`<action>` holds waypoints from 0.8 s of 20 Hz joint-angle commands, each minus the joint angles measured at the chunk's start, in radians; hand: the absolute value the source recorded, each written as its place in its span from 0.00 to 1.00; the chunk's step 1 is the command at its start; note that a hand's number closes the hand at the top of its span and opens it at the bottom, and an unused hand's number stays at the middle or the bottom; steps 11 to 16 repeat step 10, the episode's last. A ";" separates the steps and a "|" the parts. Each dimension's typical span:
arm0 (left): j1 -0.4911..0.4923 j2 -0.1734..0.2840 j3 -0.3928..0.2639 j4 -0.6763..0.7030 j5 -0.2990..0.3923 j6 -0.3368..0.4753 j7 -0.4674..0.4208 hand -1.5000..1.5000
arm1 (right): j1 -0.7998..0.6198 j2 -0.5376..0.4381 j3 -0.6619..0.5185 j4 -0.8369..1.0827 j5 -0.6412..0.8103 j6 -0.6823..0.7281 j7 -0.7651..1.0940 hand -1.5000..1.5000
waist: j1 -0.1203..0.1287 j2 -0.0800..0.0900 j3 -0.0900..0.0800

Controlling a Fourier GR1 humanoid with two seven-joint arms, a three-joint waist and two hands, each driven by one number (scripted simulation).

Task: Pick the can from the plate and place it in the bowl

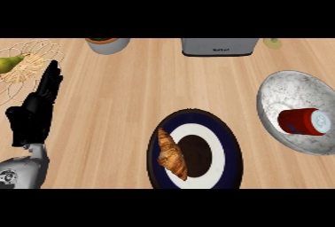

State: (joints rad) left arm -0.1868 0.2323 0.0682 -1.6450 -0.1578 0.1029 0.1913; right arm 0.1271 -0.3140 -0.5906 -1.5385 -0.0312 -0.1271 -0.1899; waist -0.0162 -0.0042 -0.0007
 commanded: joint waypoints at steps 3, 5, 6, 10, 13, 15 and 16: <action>-0.040 -0.033 -0.028 -0.002 -0.037 0.016 0.054 0.50 | 0.196 0.067 -0.036 -0.201 -0.091 0.132 -0.035 0.00 | 0.004 0.002 0.000; -0.019 -0.020 0.011 0.022 -0.016 0.003 -0.016 0.50 | 0.221 0.143 -0.007 -0.248 -0.039 0.090 -0.058 0.00 | 0.009 0.003 0.000; 0.012 -0.013 0.002 -0.032 -0.006 -0.028 0.026 0.50 | 0.194 0.071 -0.073 -0.117 -0.093 0.168 -0.128 0.00 | 0.012 0.003 0.001; -0.054 -0.023 0.015 0.039 -0.016 -0.024 -0.006 0.50 | 0.254 0.149 -0.043 -0.235 -0.053 0.179 -0.103 0.00 | 0.010 0.004 0.001; -0.054 -0.023 0.015 0.039 -0.016 -0.024 -0.006 0.50 | 0.254 0.149 -0.043 -0.235 -0.053 0.179 -0.103 0.00 | 0.010 0.004 0.001; -0.054 -0.023 0.015 0.039 -0.016 -0.024 -0.006 0.50 | 0.254 0.149 -0.043 -0.235 -0.053 0.179 -0.103 0.00 | 0.010 0.004 0.001; -0.054 -0.023 0.015 0.039 -0.016 -0.024 -0.006 0.50 | 0.254 0.149 -0.043 -0.235 -0.053 0.179 -0.103 0.00 | 0.010 0.004 0.001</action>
